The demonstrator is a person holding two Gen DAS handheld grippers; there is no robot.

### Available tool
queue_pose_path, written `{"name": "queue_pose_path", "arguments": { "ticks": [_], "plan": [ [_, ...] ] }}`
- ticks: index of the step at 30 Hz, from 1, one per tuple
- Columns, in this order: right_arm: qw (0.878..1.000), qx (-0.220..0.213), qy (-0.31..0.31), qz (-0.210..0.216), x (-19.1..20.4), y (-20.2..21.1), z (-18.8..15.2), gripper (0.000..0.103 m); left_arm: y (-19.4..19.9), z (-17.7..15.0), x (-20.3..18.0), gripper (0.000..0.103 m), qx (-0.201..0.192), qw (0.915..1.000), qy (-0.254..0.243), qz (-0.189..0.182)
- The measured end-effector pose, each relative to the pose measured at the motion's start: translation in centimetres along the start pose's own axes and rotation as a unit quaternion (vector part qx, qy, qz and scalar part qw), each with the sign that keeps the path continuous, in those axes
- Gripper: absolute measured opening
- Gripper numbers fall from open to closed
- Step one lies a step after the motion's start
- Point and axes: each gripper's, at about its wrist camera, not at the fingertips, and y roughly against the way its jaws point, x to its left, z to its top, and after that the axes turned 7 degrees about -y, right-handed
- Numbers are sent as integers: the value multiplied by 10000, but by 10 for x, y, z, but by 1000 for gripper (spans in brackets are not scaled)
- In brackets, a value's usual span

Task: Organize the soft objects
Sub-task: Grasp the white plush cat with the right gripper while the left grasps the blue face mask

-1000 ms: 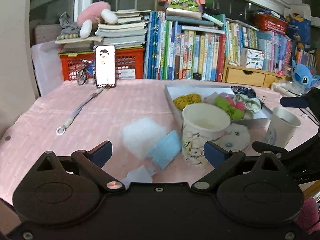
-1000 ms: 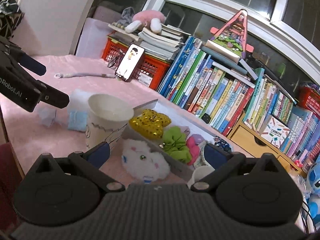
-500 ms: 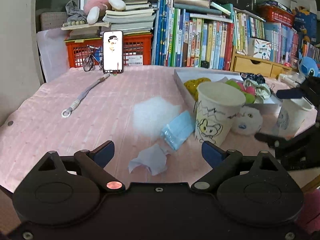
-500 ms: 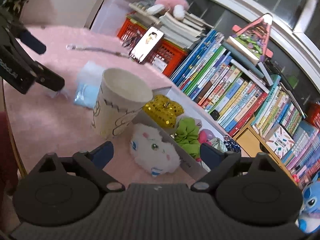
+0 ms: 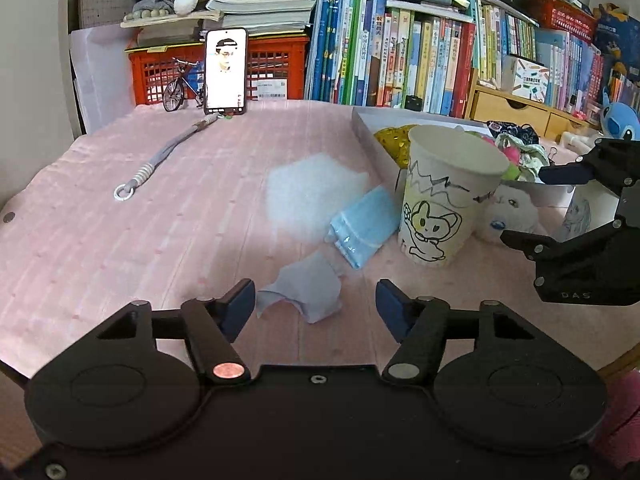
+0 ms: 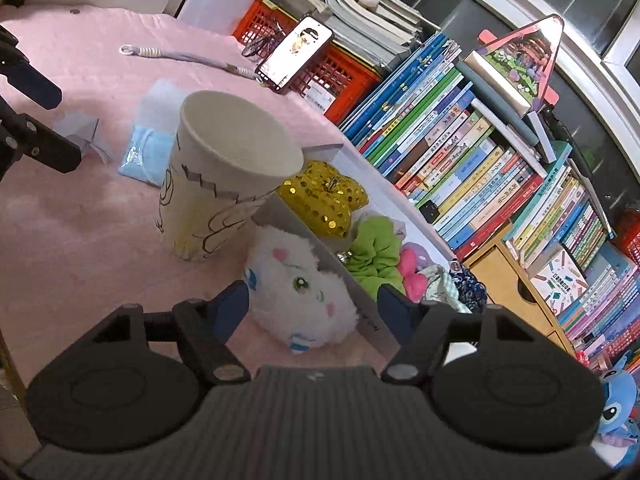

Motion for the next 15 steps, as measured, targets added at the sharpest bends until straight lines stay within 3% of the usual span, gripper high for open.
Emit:
{"name": "queue_pose_path", "arguments": {
  "ticks": [15],
  "plan": [
    [9997,126,-170,93,6,-19,1,81,-12,-1,-1,52,72,9999,78,26]
  ]
}}
